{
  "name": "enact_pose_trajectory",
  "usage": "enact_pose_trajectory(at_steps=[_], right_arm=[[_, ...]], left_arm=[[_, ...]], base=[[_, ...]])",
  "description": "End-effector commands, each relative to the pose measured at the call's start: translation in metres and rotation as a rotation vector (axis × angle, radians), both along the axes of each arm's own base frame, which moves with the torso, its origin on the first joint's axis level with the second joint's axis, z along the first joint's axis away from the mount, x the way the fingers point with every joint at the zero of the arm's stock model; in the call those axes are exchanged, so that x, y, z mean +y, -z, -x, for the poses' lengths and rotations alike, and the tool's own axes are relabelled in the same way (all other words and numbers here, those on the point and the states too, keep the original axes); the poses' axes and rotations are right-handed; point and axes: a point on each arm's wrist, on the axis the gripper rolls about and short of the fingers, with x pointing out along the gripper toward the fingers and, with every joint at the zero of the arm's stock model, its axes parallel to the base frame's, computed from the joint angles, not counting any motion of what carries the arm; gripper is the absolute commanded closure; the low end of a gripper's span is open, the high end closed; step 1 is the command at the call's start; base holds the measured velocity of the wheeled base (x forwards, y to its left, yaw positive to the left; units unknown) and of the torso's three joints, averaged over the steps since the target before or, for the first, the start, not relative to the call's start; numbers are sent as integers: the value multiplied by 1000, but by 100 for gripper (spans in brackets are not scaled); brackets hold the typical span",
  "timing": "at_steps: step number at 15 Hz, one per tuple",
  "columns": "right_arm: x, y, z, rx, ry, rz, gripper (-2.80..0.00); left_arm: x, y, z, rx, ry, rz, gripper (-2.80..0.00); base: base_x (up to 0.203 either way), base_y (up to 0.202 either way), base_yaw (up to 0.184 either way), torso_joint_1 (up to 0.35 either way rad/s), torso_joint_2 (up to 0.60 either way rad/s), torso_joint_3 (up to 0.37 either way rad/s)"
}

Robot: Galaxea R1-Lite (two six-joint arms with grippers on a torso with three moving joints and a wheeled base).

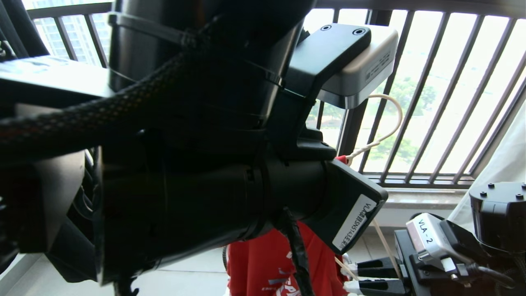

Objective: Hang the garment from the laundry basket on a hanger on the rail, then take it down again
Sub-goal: Hang the clothes on the clothes rack

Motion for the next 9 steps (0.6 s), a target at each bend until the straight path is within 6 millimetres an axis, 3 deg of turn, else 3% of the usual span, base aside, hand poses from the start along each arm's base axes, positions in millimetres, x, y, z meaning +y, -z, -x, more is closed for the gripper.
enact_pose_trajectory(at_steps=[1, 4, 5, 9], right_arm=[[0, -1, 0, -5, -2, -3, 0], [0, -2, -1, -8, -2, -6, 0], [0, -2, -1, -4, -2, -7, 0], [1, -3, -2, 1, 1, -10, 0]], left_arm=[[23, -7, 6, -9, -16, 14, -280], [58, -7, -4, 0, -115, -4, -280], [68, -7, -10, -1, -161, -6, 0], [104, -10, -28, -13, -304, -29, 0]], base=[[0, 0, 0, 0, 0, 0], [0, 0, 0, 0, 0, 0], [0, 0, 0, 0, 0, 0], [0, 0, 0, 0, 0, 0]])
